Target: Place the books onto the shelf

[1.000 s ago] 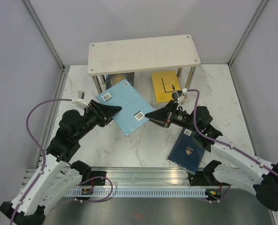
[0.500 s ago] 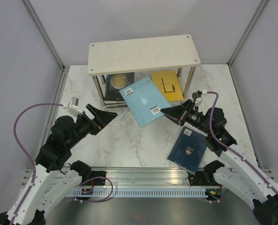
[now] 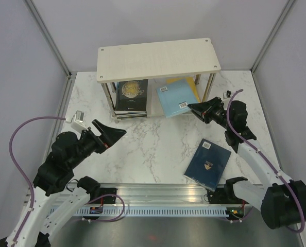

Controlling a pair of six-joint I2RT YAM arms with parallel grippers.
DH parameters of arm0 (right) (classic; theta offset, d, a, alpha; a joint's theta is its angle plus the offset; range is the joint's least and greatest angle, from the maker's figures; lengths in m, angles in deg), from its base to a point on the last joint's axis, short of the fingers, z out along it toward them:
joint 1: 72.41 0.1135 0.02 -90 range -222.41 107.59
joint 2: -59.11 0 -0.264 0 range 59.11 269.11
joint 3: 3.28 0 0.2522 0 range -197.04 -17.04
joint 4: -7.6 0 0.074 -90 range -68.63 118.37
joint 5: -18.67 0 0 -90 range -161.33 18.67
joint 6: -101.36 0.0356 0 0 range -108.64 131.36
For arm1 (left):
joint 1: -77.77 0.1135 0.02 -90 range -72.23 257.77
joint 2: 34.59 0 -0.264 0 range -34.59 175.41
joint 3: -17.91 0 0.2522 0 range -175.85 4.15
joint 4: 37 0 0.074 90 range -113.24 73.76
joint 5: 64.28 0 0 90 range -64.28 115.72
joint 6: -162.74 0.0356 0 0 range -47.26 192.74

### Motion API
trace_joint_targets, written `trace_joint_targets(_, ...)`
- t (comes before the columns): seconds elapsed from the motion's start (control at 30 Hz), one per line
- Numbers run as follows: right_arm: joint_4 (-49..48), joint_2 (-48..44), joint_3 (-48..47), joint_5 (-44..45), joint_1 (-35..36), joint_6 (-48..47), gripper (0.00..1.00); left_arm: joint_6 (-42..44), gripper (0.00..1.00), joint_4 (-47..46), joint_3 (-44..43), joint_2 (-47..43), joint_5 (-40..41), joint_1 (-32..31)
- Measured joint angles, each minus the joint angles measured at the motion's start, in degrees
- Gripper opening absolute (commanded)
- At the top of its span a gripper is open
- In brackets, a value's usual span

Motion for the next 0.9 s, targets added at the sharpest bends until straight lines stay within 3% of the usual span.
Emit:
trace_joint_targets(0.4,-9.09,20.65,-4.63,1.49,-6.82,-1.25,0.0,1.33,1.0,3.82,-1.81,-2.08,-0.11,0.0)
trace_joint_targets(0.9,-11.13,26.12,-5.66,4.35,-6.8,-2.78,0.0,1.44,1.0,5.66,-1.81,-1.33,-0.24,0.0)
